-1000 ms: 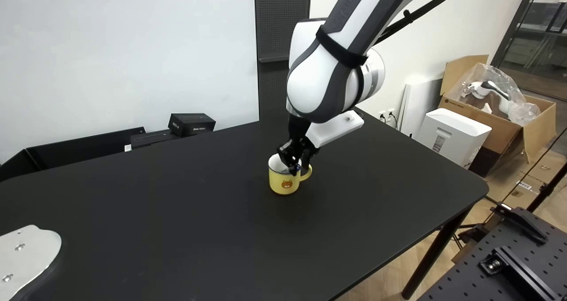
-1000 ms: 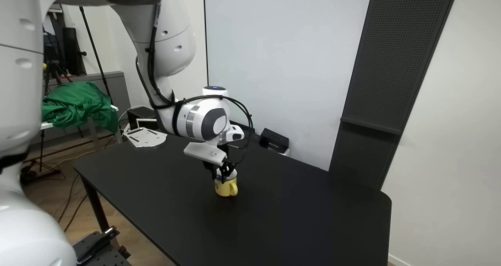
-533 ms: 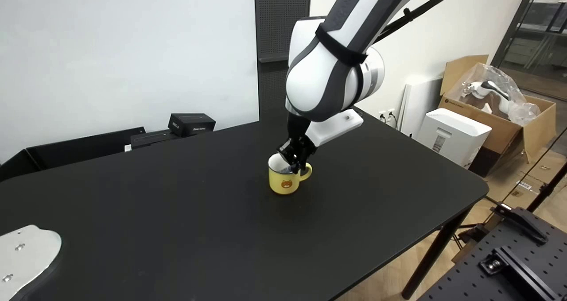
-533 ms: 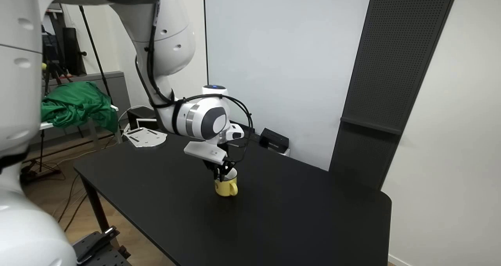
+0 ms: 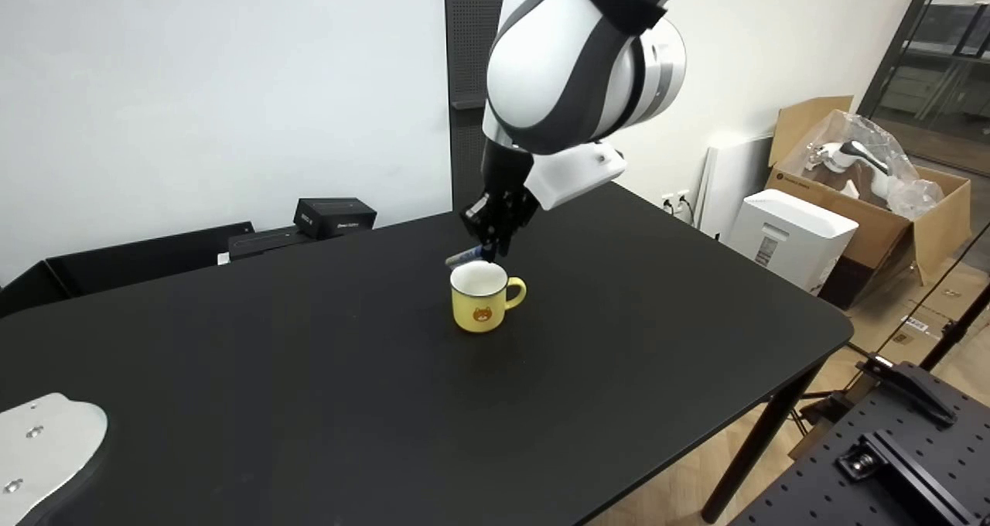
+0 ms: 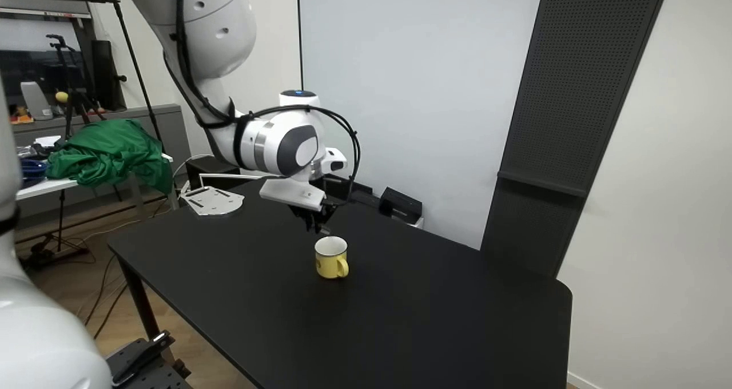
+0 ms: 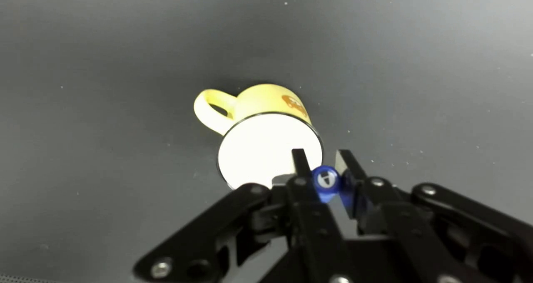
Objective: Remove the marker from the mug cup and place it on the table
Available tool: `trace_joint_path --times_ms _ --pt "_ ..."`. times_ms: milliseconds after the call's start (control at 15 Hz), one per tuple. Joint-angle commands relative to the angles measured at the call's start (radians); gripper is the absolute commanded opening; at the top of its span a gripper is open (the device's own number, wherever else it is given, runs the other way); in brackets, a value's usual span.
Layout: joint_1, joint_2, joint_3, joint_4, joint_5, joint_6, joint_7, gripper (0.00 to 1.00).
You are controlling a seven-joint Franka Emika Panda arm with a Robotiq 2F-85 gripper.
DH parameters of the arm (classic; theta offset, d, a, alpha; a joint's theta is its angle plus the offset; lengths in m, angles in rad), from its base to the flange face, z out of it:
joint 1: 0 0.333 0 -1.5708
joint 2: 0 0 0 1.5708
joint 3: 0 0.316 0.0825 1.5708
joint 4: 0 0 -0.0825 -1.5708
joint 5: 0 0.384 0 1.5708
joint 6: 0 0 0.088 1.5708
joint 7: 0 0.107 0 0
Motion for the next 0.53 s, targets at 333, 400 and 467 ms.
trace_joint_path --times_ms 333,400,467 --pt "0.041 -0.152 0.034 -0.064 0.194 0.033 -0.184 0.05" --pt "0.049 -0.143 0.036 -0.060 0.249 0.027 -0.234 0.05" --pt "0.055 -0.129 0.039 -0.053 0.320 0.015 -0.304 0.05"
